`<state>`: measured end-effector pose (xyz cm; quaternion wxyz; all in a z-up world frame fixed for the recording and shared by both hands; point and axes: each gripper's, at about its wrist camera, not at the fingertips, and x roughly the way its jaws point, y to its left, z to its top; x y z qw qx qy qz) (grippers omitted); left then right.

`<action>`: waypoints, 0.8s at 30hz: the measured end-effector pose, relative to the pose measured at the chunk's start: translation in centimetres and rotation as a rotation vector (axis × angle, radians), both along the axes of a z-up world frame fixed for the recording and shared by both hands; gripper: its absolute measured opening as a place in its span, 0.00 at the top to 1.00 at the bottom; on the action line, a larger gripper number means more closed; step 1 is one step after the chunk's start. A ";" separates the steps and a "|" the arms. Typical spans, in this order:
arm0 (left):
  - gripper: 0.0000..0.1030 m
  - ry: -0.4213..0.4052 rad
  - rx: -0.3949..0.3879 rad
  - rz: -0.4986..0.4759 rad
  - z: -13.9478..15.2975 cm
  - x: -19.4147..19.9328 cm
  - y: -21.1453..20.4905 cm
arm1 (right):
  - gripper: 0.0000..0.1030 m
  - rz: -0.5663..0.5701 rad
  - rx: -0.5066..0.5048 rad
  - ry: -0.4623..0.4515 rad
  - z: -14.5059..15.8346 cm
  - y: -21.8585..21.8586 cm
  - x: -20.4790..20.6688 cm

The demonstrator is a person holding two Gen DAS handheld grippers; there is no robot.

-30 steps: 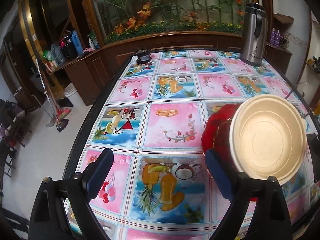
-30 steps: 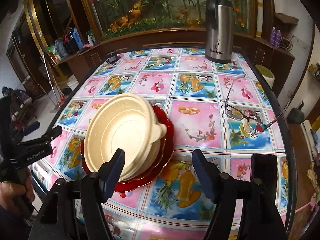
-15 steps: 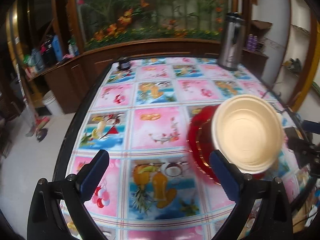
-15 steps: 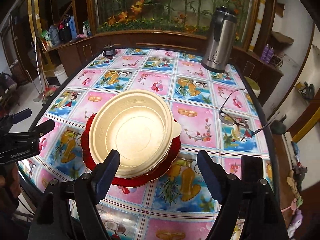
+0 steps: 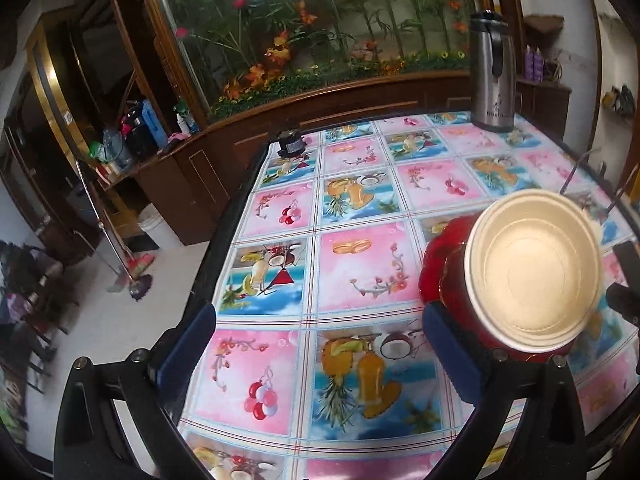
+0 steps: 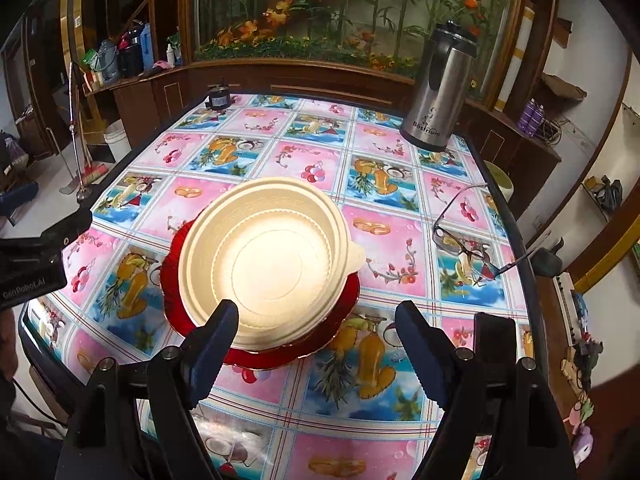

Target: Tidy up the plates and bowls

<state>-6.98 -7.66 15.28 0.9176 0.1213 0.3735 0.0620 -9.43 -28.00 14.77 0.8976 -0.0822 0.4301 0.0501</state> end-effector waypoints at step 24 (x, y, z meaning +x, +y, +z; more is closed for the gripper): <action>0.00 0.001 -0.020 -0.001 0.3 0.0 -0.8 | 0.15 0.007 -0.055 0.025 -0.5 0.2 1.2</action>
